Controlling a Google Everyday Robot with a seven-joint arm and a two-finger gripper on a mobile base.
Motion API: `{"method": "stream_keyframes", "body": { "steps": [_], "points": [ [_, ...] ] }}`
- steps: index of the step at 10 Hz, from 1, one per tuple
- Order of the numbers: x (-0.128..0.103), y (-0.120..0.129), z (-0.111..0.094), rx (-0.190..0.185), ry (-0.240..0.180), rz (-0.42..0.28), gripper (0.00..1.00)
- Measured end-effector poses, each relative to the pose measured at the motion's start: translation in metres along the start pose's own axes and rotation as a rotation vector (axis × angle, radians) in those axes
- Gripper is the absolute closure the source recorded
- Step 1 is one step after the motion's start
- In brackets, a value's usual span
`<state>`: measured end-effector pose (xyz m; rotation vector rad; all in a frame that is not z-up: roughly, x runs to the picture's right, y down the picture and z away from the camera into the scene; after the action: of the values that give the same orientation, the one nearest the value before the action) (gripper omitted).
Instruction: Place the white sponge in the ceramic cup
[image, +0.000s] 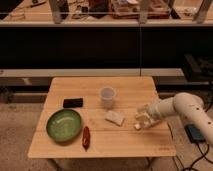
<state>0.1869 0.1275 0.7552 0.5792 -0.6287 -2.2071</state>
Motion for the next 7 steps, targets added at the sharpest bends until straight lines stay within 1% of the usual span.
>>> {"method": "stream_keyframes", "body": {
  "steps": [6, 7],
  "points": [
    [-0.0009, -0.0002, 0.0011, 0.002, 0.000, 0.001, 0.55],
    [-0.0001, -0.0006, 0.0013, 0.001, 0.000, -0.001, 0.53]
  ]
}}
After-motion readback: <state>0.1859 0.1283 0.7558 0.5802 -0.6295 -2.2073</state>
